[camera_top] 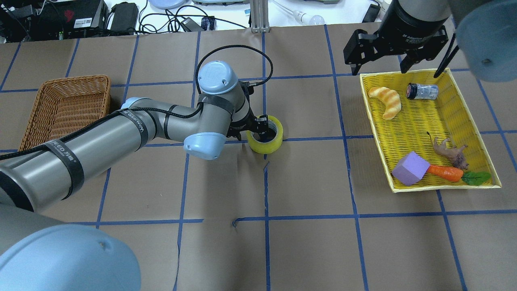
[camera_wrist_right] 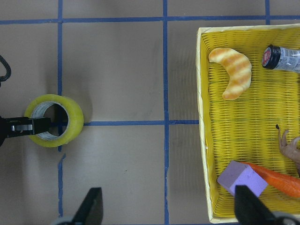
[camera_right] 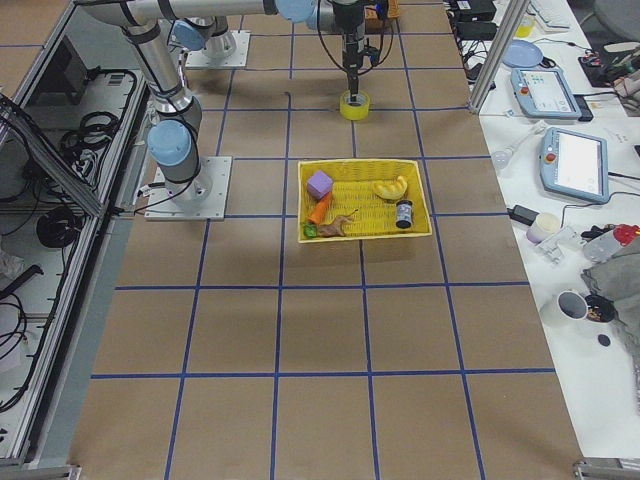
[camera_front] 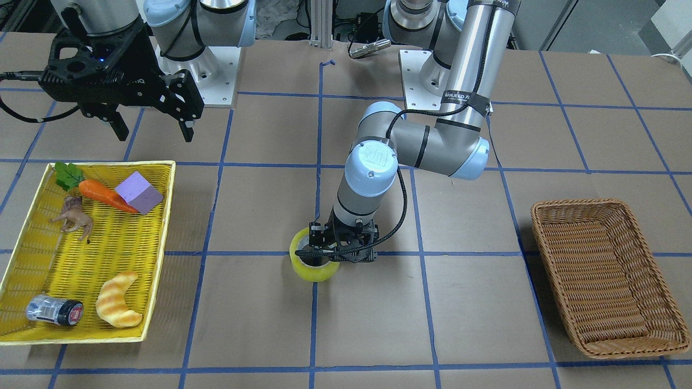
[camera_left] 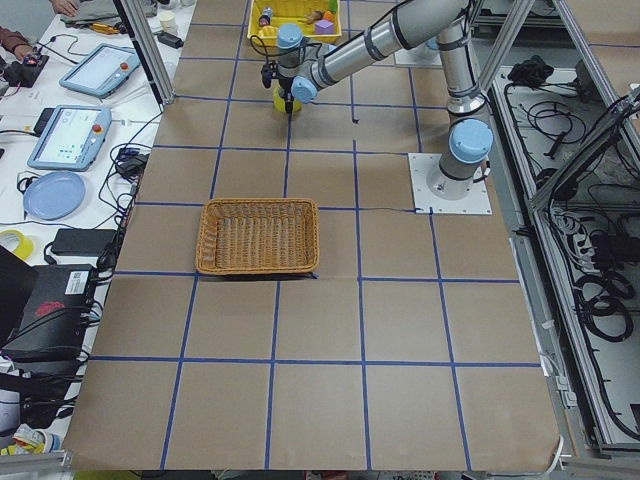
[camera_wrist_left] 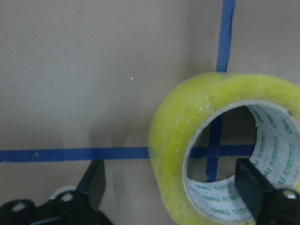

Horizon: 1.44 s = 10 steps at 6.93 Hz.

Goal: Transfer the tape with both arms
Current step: 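Lower the left gripper onto the tape roll and grasp its rim, then carry the tape roll with the left gripper into the wicker basket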

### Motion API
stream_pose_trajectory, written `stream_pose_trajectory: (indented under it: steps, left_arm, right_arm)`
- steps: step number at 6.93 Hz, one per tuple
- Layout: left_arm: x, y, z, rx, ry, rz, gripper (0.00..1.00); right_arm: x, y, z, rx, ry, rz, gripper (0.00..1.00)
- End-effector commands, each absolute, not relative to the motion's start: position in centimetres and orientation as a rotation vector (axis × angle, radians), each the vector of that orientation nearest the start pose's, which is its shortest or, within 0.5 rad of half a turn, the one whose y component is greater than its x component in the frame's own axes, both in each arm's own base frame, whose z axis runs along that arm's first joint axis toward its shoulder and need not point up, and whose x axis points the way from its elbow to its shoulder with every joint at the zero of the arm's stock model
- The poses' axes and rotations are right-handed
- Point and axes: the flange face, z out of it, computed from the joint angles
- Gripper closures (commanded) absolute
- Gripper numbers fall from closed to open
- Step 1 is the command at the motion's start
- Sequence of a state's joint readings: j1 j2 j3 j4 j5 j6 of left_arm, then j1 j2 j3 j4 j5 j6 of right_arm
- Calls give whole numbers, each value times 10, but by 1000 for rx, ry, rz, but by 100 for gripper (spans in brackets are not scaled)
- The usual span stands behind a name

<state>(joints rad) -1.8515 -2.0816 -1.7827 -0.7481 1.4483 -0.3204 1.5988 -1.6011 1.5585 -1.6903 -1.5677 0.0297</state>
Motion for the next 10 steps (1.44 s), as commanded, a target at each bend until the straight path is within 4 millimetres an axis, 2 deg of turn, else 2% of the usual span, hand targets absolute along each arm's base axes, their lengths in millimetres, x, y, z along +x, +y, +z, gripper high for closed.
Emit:
stream_pose_trajectory:
  steps: [1,2,3,4,5,7,8,9,10]
  left_arm:
    - [-310,-546,186,-62,3306,-84,100]
    - [-314,-546,191,-55,3351,-76,100]
    - [-309,-547,198,-52,3344,-95,100]
    - [-296,-552,204,-88,3336,-74,100]
    - [-265,-563,210,-143,3328,-59,100]
    - [-204,-574,230,9,3317,5,100]
    - [-175,-579,245,3,3312,6,100]
    - [-140,-586,263,79,3271,32,100]
    - [-101,-594,290,87,3241,36,100]
  right_arm:
    - [148,-490,521,0,3124,-252,0]
    - [148,-490,521,0,3124,-252,0]
    - [148,-490,521,0,3124,-252,0]
    - [148,-489,522,0,3123,-254,0]
    - [148,-489,522,0,3123,-254,0]
    - [147,-490,521,2,3124,-252,0]
    - [147,-490,521,2,3124,-252,0]
    - [148,-489,522,0,3123,-254,0]
    - [148,-489,522,0,3123,-254,0]
